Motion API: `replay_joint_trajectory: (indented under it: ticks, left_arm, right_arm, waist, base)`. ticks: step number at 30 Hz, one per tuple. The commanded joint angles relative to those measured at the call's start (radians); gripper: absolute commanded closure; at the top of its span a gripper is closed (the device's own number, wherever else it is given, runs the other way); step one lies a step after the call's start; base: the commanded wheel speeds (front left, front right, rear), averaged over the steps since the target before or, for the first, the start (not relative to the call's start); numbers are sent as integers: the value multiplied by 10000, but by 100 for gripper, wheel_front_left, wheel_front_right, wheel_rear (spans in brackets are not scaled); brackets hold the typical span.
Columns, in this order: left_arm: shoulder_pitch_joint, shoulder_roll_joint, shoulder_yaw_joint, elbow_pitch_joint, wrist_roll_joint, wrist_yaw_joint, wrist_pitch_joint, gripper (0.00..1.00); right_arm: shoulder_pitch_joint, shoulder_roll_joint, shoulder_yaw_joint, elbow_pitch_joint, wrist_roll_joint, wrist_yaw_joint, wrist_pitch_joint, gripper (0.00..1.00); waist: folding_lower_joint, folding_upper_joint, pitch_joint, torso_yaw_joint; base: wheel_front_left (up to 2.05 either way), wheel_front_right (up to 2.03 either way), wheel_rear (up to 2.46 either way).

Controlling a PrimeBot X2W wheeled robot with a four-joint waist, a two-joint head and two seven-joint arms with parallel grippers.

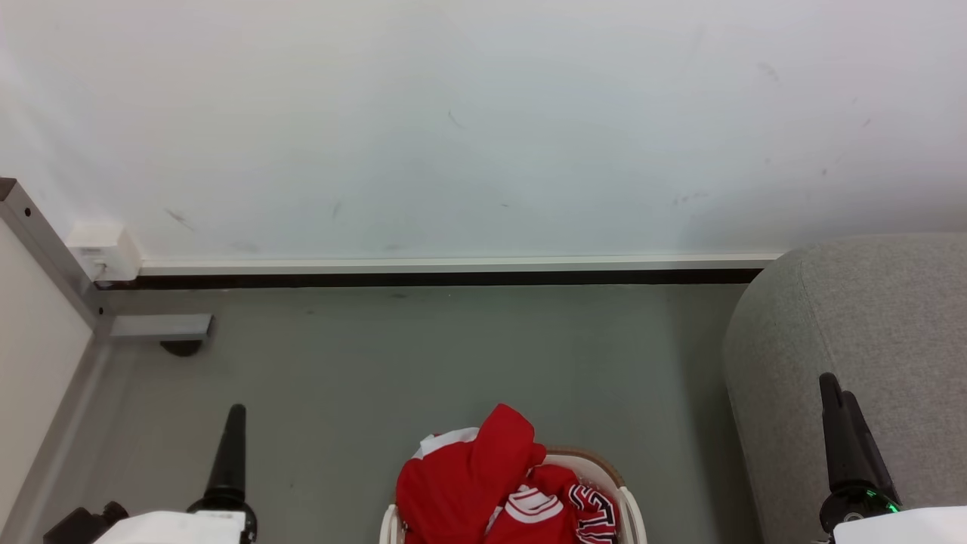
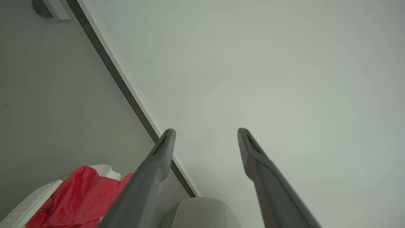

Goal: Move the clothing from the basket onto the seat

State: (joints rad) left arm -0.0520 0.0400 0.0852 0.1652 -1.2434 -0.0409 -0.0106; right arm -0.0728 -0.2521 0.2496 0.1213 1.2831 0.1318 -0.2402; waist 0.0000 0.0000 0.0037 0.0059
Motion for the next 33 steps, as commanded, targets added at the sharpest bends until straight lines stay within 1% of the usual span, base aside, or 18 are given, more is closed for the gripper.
replay_joint_trajectory:
  ticks: [1, 7, 11, 20, 31, 33]
  left_arm:
    - [-35, 71, -23, -206, 764, 23, -114, 0]
    - [68, 78, -74, -359, 2197, 156, -341, 0]
    - [153, 82, -145, -425, 2956, 203, -491, 0]
    - [271, 92, -246, -372, 4325, 199, -783, 0]
    - [386, 101, -343, -329, 6065, 109, -1129, 0]
    - [400, 102, -347, -327, 6199, 114, -1149, 0]
  right_arm:
    - [-38, -18, -224, -234, -805, -5, -76, 0]
    - [29, 175, -505, -210, -2180, -6, -86, 0]
    - [75, 289, -664, -118, -3026, -6, -93, 0]
    - [110, 534, -951, 99, -4686, -8, -117, 0]
    - [220, 818, -1233, 287, -6339, -10, -147, 0]
    - [225, 840, -1259, 304, -6490, -10, -149, 0]
  waist:
    - [0, 0, 3, 0]
    - [0, 0, 9, -4]
    - [0, 0, 17, -14]
    - [0, 0, 40, -56]
    - [0, 0, 81, -122]
    - [0, 0, 85, -127]
  base:
    - [0, 0, 0]
    - [0, 0, 0]
    - [0, 0, 0]
    - [0, 0, 0]
    - [0, 0, 0]
    - [0, 0, 0]
